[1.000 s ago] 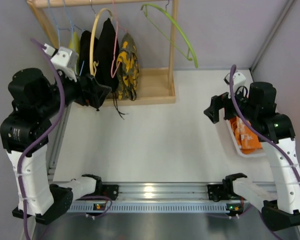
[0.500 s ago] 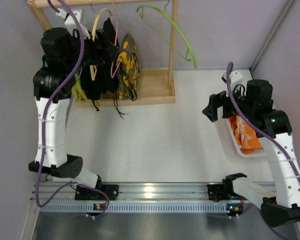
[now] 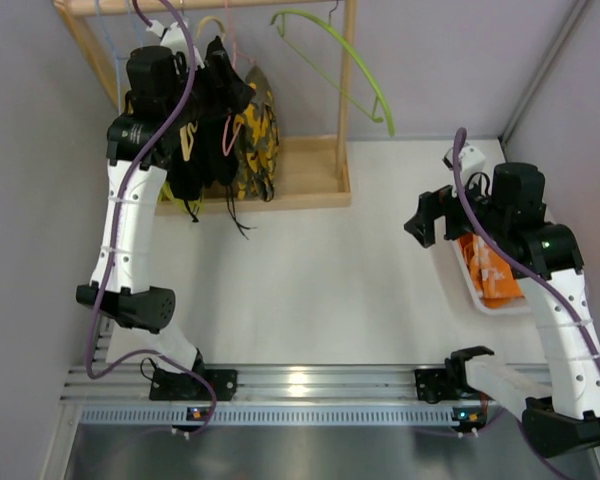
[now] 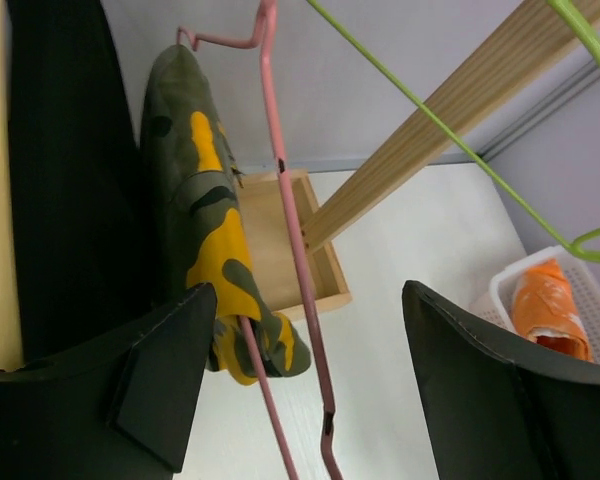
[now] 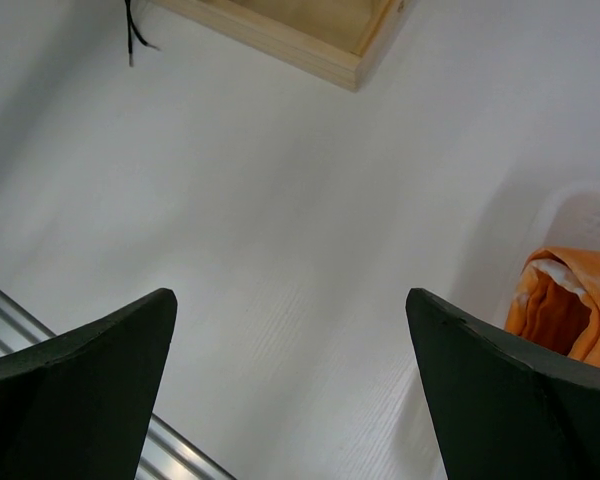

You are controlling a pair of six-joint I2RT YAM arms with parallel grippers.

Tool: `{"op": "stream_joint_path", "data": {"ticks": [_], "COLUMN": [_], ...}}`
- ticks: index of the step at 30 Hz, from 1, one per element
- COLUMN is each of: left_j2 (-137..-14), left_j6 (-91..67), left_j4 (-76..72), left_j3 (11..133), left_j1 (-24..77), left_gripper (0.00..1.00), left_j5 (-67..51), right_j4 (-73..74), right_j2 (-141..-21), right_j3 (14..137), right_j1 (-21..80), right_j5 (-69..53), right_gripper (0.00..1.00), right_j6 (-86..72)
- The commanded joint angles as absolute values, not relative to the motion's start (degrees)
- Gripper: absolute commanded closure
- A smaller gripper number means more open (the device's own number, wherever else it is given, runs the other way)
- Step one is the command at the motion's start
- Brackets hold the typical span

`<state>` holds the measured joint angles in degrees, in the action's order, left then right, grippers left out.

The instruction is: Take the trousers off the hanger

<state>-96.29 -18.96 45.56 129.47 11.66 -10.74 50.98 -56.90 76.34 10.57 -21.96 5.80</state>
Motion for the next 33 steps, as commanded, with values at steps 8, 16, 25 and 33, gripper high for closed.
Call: {"op": "stream_joint_path", "data": {"ticks": [8,16,25,33], "left_j2": [-98.87,-99.75,-102.83,-101.69], "left_j6": [-35.15,-40.25,-60.62,-68.81], "left_j4": [29.45,25.23,9.63,4.22], "left_j3": [127.53,124.98,119.19,115.14], "left_j1": [10.99,10.55,6.77,6.15], "left_gripper": [0.33,0.44,0.54,0.67], "left_j5": [-29.34,-32.25,-40.41,-39.20], "right_j4": [49.31,49.31,49.22,48.96], "right_j2": [-55.72,-56.25,-56.87,-57.92], "right_j3": [75.32,75.24,75.23,75.32], "right_j1": [9.84,9.84,9.84,9.84], "right_j5": [-21.71,-23.11,-22.85,-22.68], "right_gripper": [0.01,0.00,0.01,0.00], "right_j6": [5.19,5.71,5.54,5.54]}}
